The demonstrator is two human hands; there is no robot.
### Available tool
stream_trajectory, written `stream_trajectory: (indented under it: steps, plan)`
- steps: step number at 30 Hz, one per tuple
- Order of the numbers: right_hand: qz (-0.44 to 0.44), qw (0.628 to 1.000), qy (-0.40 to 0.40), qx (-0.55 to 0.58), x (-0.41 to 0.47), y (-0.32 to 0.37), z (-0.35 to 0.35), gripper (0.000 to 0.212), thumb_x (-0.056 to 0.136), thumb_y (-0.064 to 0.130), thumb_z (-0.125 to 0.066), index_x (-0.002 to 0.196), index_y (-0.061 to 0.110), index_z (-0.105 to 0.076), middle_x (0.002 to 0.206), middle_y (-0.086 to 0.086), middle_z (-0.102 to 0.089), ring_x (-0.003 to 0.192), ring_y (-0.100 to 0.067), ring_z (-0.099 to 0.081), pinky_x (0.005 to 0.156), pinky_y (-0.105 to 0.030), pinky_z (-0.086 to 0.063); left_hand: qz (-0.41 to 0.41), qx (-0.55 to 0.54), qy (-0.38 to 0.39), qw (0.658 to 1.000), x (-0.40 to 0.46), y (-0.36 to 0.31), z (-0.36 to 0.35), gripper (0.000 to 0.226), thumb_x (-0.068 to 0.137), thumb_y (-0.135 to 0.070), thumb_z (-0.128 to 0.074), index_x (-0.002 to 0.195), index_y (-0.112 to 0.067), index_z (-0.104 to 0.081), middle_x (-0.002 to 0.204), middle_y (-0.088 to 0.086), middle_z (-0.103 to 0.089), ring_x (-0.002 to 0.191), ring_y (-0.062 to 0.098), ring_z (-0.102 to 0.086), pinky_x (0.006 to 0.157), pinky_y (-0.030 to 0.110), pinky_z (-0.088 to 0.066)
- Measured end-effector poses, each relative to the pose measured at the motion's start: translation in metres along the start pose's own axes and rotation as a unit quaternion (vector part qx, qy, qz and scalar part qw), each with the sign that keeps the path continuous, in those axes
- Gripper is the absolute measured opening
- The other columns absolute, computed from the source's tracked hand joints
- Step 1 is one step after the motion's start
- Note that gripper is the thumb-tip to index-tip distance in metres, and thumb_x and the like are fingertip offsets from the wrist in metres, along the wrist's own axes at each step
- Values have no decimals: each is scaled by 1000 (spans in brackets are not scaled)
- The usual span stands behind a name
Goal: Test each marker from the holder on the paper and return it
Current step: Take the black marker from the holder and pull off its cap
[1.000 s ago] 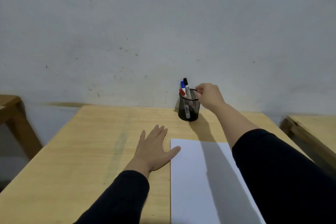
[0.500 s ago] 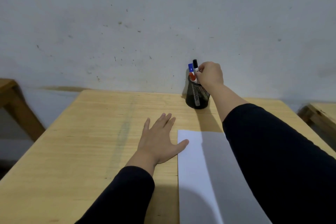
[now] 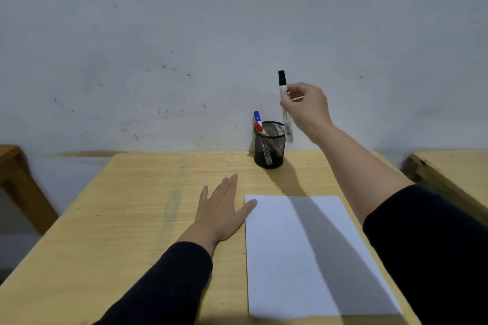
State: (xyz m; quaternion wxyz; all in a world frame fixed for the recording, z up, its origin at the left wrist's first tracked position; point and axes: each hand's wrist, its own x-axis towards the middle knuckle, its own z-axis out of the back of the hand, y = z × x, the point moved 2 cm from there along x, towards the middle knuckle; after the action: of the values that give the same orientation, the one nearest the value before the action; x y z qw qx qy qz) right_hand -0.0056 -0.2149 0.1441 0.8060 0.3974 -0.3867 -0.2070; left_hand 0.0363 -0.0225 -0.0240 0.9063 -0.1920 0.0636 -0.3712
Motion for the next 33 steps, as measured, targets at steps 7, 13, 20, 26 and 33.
stream_trajectory:
  steps: [7, 13, 20, 26, 33]
  plan:
    - [-8, 989, 142, -38, -76, -26, -5, 19, 92, 26, -58, 101, 16, -72, 58, 21, -59, 52, 8, -58, 58, -10, -41, -177, 5, -294, 939, 19, -53, 75, 54, 96, -27, -49, 146, -18, -33, 143, 0, -49, 128, 20, -48, 101, 38, -36]
    - [35, 979, 180, -86, -91, -27, -5, 21, 86, 11, -62, 102, 15, -74, 78, 22, -55, 77, -11, -56, 71, -21, -44, -260, 49, -307, 914, 24, -54, 74, 25, 93, -24, -48, 98, -12, -70, 89, 4, -68, 83, 30, -61, 64, 37, -45]
    - [-140, 986, 52, 76, -107, -34, -11, 19, 89, 25, -59, 86, 11, -70, 73, -2, -67, 65, -15, -62, 72, -29, -52, -118, -170, -334, 919, 18, -53, 73, 16, 94, -16, -53, 96, -14, -69, 94, -3, -65, 84, 8, -52, 72, 7, -35]
    - [-390, 817, 64, 420, -106, -46, -32, 24, 92, 23, -60, 93, -2, -61, 74, -11, -63, 65, -17, -63, 49, -18, -56, -115, -188, -285, 933, 7, -61, 46, 20, 95, -19, -51, 97, -12, -69, 87, 1, -66, 81, 15, -56, 72, 27, -43]
    - [-383, 817, 39, 430, -103, -62, -44, 22, 95, 17, -55, 84, -2, -58, 73, -12, -60, 57, -14, -61, 40, -13, -48, -40, -261, -225, 938, 17, -57, 39, 21, 94, -17, -51, 90, -11, -71, 67, -7, -57, 69, 15, -53, 60, 25, -37]
